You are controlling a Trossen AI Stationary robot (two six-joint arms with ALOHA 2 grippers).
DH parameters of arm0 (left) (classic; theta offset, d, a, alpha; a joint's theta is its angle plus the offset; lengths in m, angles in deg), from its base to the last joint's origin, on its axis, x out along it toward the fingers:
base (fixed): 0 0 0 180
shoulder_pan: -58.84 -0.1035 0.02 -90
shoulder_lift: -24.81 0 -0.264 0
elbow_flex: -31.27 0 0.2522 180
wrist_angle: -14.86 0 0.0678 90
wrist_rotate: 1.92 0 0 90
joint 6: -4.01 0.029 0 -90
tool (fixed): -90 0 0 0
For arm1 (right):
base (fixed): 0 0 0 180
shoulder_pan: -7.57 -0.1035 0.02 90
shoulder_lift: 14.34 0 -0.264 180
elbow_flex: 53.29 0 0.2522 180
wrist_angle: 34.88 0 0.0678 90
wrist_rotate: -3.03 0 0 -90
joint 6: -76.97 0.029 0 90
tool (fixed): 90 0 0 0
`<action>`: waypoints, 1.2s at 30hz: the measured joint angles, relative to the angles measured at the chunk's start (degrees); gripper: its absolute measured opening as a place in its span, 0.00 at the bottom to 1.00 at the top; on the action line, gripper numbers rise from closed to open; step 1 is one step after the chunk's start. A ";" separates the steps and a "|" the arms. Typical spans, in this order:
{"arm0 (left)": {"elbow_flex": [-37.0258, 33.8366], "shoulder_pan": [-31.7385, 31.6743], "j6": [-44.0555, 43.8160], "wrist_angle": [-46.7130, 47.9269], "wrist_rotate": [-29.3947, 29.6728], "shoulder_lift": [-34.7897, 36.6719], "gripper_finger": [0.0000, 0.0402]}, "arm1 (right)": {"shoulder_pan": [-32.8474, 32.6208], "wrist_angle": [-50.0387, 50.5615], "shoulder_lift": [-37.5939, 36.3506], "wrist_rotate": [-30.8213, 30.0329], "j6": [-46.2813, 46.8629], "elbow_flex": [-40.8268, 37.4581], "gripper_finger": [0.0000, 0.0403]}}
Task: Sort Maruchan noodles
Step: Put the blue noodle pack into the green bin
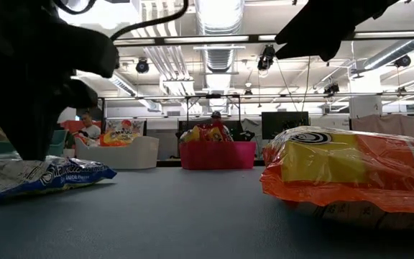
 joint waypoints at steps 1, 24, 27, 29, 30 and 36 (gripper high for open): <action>0.37 -0.01 0.49 0.06 0.17 -0.84 0.00 | 0.00 -0.01 0.00 0.01 0.00 0.00 0.56; 3.17 -7.87 20.86 -7.80 8.03 3.52 0.00 | 0.02 -0.02 0.01 0.05 15.72 -0.07 0.56; 2.77 -6.89 16.96 -3.91 6.35 3.75 0.00 | 0.02 -0.43 1.43 0.01 19.88 -0.07 0.56; 2.12 -5.97 15.81 -3.25 5.41 3.87 0.00 | 0.08 -0.61 3.35 0.02 21.51 -0.07 0.56; 1.80 -5.47 15.56 -3.28 4.52 3.83 0.00 | 0.25 -0.99 4.52 0.05 21.88 -0.07 0.56; 1.13 -3.10 12.84 -1.19 3.26 3.74 0.00 | 1.94 -4.17 10.89 2.43 22.24 -0.09 0.56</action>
